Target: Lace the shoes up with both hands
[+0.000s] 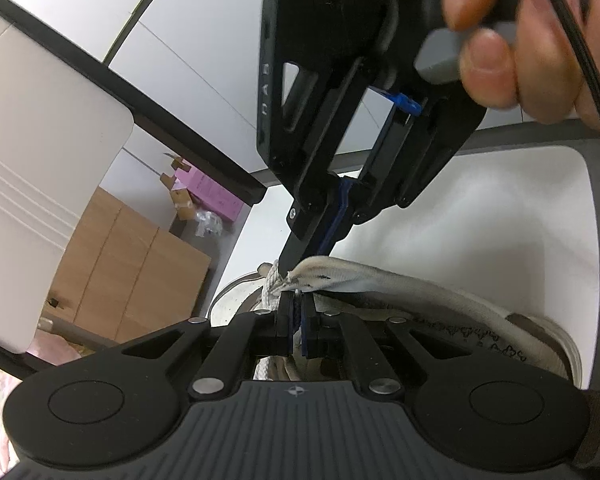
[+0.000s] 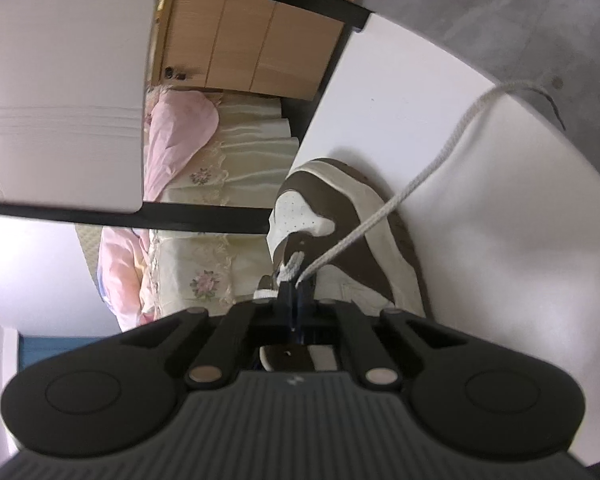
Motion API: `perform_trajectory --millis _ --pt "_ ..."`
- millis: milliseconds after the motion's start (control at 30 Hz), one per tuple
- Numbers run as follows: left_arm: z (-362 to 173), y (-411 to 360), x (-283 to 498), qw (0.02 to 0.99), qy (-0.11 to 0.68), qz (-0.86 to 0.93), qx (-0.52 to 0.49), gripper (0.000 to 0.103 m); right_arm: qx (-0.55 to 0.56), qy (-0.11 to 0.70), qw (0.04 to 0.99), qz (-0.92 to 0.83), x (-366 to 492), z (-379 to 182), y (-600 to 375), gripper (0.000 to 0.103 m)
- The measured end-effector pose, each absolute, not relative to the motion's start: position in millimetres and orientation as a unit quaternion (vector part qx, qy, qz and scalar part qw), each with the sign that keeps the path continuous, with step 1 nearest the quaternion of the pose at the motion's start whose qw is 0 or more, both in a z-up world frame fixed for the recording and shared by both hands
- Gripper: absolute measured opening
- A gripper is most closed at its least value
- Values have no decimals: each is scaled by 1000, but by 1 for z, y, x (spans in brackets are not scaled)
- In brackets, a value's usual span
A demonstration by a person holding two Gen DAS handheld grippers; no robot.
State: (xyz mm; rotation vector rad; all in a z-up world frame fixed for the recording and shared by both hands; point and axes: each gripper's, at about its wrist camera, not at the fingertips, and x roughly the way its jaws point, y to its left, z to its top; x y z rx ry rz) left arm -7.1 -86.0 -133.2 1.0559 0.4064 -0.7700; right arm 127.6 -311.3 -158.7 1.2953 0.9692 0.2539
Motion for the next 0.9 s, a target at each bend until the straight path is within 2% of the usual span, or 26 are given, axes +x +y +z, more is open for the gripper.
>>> perform_trajectory --millis 300,467,500,533,600,900 --pt "-117 -67 -72 780 191 -347 484 5 576 409 705 67 122 -150 -321 2" --pt "-101 -58 -108 797 198 -352 450 5 567 383 728 34 118 -142 -330 2" --pt "-98 -59 -115 800 198 -351 444 6 560 381 735 32 119 -141 -330 2" --pt "-96 -57 -122 803 200 -352 438 14 550 381 743 29 120 -140 -329 2" --pt "-91 -52 -133 809 206 -352 424 24 547 383 744 25 121 -142 -329 3" --pt "-61 -39 -185 860 247 -310 322 29 563 367 741 28 118 -134 -336 8"
